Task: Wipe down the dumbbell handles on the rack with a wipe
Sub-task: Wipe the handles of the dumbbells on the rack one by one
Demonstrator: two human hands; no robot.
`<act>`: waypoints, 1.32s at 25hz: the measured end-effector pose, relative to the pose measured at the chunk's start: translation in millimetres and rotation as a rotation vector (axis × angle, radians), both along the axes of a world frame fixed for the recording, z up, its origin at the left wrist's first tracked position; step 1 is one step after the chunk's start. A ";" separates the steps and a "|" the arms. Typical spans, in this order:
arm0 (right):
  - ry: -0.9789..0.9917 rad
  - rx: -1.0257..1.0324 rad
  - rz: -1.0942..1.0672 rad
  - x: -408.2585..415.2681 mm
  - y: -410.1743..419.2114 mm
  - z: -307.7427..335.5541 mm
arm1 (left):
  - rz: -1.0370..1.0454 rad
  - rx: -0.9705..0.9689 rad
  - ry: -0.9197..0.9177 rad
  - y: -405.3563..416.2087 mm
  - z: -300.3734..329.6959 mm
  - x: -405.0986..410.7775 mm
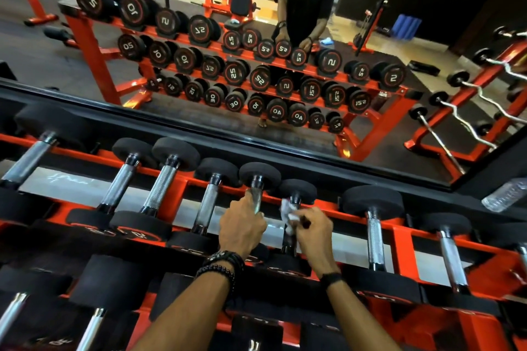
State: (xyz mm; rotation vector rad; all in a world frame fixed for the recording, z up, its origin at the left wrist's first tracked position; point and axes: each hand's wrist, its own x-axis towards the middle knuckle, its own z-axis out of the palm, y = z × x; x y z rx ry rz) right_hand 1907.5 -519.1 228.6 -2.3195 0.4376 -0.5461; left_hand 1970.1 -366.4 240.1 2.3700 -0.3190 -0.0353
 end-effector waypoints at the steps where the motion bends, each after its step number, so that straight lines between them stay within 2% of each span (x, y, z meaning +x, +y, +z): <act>1: 0.016 0.007 0.010 -16.1 5.7 -6.0 | -0.001 0.002 0.008 -0.2 -1.2 0.0; 4: 0.050 0.002 0.023 -27.0 4.9 -17.0 | 0.019 0.021 0.003 -0.4 -4.1 2.1; 9: -0.099 0.011 -0.112 28.6 -9.4 -5.9 | 0.027 -0.007 0.006 0.1 2.6 -1.5; 15: -0.042 -0.010 -0.049 -25.1 8.8 -18.8 | 0.061 0.005 0.041 -1.9 1.2 0.3; 21: -0.097 -0.034 -0.130 28.9 -9.5 -7.2 | 0.093 -0.036 0.076 -0.5 4.5 -1.5; 28: 0.018 -0.020 -0.188 -25.7 20.9 -20.0 | 0.118 -0.054 0.049 -1.3 5.8 -0.9; 33: -0.018 -0.029 -0.207 23.3 4.1 -7.7 | 0.089 -0.053 0.073 0.7 10.4 -3.5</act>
